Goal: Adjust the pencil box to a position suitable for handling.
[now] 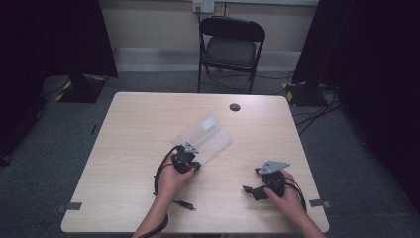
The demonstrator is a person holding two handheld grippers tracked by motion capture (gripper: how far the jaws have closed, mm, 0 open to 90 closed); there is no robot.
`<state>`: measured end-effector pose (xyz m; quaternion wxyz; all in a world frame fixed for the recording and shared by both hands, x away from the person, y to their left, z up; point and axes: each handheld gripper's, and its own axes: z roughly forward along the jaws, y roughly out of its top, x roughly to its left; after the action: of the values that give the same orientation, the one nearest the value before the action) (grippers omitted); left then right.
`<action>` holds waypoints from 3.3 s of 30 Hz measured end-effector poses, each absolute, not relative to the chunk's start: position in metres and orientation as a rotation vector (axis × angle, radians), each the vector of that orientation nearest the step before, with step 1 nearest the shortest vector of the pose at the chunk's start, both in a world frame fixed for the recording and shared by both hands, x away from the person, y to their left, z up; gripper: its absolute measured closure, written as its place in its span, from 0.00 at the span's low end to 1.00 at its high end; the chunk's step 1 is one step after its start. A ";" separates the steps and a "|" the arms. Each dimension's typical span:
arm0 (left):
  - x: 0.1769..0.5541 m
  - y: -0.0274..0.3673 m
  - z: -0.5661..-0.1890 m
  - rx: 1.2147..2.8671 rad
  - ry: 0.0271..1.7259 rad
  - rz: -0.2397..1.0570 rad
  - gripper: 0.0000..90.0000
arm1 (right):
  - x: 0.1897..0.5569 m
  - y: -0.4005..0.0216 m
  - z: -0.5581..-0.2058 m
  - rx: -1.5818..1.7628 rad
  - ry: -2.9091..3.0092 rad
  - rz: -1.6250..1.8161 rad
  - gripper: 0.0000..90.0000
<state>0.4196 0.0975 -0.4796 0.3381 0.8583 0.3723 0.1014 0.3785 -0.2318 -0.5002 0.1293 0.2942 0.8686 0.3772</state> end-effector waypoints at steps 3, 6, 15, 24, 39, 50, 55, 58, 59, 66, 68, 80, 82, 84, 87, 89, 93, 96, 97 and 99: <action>0.417 0.108 -0.478 2.243 0.975 0.258 0.96 | 0.378 -0.232 -0.500 0.854 2.525 1.096 0.14; 0.414 0.114 -0.477 2.241 0.992 0.276 0.96 | 0.378 -0.232 -0.500 0.855 2.525 1.097 0.14; 0.410 0.135 -0.477 2.232 1.017 0.265 0.96 | 0.378 -0.232 -0.500 0.857 2.525 1.097 0.14; 0.406 0.146 -0.478 2.222 1.042 0.278 0.96 | 0.378 -0.232 -0.500 0.856 2.525 1.097 0.14; 0.400 0.169 -0.479 2.235 1.082 0.281 0.95 | 0.378 -0.232 -0.500 0.856 2.525 1.097 0.14; 0.392 0.180 -0.479 2.232 1.089 0.291 0.94 | 0.378 -0.232 -0.500 0.855 2.525 1.097 0.14; 0.388 0.183 -0.479 2.234 1.084 0.268 0.94 | 0.378 -0.232 -0.500 0.855 2.526 1.097 0.14; 0.386 0.184 -0.480 2.223 1.083 0.273 0.94 | 0.378 -0.232 -0.500 0.855 2.526 1.097 0.14; 0.385 0.185 -0.480 2.217 1.084 0.270 0.94 | 0.379 -0.232 -0.500 0.853 2.526 1.098 0.14; 0.384 0.188 -0.481 2.201 1.076 0.254 0.91 | 0.378 -0.232 -0.500 0.855 2.526 1.096 0.14; 0.383 0.188 -0.482 2.184 1.078 0.245 0.90 | 0.378 -0.232 -0.500 0.855 2.526 1.096 0.14; 0.379 0.189 -0.474 2.175 1.049 0.263 0.79 | 0.378 -0.232 -0.500 0.855 2.526 1.096 0.14; 0.378 0.191 -0.472 2.169 1.036 0.277 0.78 | 0.378 -0.232 -0.500 0.855 2.525 1.096 0.14; 0.375 0.192 -0.470 2.150 1.032 0.264 0.77 | 0.378 -0.232 -0.500 0.855 2.526 1.096 0.14; 0.370 0.194 -0.467 2.141 1.011 0.260 0.75 | 0.379 -0.232 -0.500 0.854 2.525 1.097 0.14; 0.366 0.198 -0.465 2.129 1.003 0.262 0.74 | 0.378 -0.232 -0.500 0.854 2.526 1.096 0.14; 0.360 0.205 -0.465 2.119 1.011 0.267 0.70 | 0.378 -0.232 -0.500 0.854 2.525 1.097 0.14; 0.354 0.211 -0.464 2.093 1.018 0.256 0.68 | 0.378 -0.232 -0.500 0.855 2.525 1.096 0.14; 0.353 0.212 -0.463 2.088 1.014 0.257 0.68 | 0.379 -0.232 -0.500 0.854 2.525 1.097 0.14; 0.349 0.214 -0.462 2.099 1.013 0.263 0.67 | 0.378 -0.232 -0.500 0.855 2.525 1.096 0.14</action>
<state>0.3491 0.2137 -0.4623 0.3876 0.8249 0.3983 0.1035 0.3785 -0.2318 -0.5001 0.1291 0.2941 0.8687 0.3771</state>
